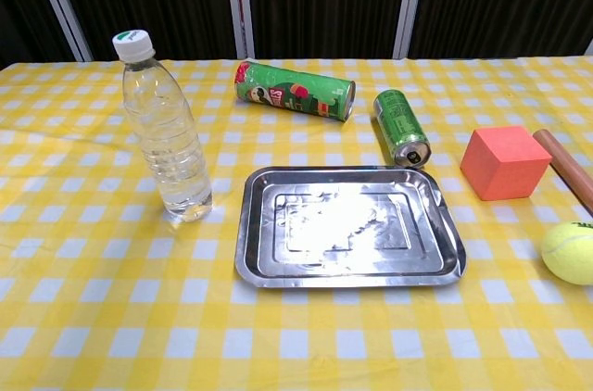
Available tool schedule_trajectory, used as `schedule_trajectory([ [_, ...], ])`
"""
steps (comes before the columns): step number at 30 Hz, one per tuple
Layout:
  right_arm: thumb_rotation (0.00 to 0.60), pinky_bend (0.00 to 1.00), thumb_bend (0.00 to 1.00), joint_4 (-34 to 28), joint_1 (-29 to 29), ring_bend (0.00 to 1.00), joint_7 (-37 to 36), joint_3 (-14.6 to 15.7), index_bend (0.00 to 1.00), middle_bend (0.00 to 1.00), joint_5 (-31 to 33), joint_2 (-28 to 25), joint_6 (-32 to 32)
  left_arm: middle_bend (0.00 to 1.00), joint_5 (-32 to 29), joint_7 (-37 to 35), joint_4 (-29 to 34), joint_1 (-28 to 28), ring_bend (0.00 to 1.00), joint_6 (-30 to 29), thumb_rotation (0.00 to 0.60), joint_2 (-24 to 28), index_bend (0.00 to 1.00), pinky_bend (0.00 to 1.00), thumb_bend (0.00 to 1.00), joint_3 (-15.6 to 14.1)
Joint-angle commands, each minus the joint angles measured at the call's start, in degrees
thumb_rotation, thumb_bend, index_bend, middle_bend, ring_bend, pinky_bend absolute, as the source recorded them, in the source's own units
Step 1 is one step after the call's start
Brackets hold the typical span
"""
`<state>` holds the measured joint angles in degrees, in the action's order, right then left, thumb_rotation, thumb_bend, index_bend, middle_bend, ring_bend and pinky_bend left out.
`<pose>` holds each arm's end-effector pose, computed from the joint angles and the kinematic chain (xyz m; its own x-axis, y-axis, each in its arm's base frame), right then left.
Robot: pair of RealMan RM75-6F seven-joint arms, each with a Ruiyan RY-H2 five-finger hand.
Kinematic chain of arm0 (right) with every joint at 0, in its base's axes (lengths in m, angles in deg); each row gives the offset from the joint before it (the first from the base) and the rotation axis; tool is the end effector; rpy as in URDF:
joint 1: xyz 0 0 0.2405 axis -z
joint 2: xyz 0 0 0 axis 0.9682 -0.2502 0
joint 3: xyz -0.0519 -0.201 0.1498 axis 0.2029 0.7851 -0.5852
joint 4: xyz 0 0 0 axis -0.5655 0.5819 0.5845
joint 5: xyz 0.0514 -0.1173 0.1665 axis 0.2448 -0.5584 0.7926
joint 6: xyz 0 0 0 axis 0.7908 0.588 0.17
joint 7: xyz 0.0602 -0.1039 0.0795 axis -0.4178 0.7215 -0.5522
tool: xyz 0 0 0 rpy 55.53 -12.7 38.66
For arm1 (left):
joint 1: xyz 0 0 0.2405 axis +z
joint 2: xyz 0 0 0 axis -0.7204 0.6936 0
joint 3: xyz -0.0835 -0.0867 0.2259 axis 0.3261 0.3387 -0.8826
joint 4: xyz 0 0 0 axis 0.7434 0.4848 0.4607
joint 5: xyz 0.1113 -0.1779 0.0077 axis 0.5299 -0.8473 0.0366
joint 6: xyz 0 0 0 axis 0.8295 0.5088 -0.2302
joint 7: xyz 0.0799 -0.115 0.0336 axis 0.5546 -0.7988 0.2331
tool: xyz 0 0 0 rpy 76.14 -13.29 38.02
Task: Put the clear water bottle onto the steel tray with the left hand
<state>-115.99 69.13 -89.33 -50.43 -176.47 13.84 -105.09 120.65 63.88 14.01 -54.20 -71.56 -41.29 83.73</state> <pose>-0.3224 -0.1965 0.1544 0.4101 0.0477 0.9108 -0.9104 -0.0385 0.4119 -0.2921 0.2042 0.1312 0.2629 -0.0084 0.9648 0.9645 0.0298 -0.2625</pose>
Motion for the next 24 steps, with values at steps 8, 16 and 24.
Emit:
schedule_trajectory([
  [8,0.600,0.00,0.05,-0.2,0.2,0.00,-1.5,0.2,0.01,0.00,-0.3,-0.4,0.0,0.05,-1.4,-4.5,-0.9,-0.9,0.00,2.2,0.600,-2.0,0.11,0.00,0.22,1.0],
  [16,0.600,0.00,0.05,-0.4,-0.2,0.00,-3.2,0.0,0.01,0.00,0.1,-0.9,1.1,0.05,-4.4,-30.3,2.6,-7.6,0.00,18.5,0.600,-1.1,0.11,0.00,0.21,3.7],
  [24,0.600,0.00,0.05,-0.1,-0.3,0.00,-4.4,0.3,0.01,0.00,0.1,-0.9,1.8,0.04,-8.0,-28.6,2.4,-12.7,0.00,23.4,0.600,-5.6,0.11,0.00,0.21,6.5],
])
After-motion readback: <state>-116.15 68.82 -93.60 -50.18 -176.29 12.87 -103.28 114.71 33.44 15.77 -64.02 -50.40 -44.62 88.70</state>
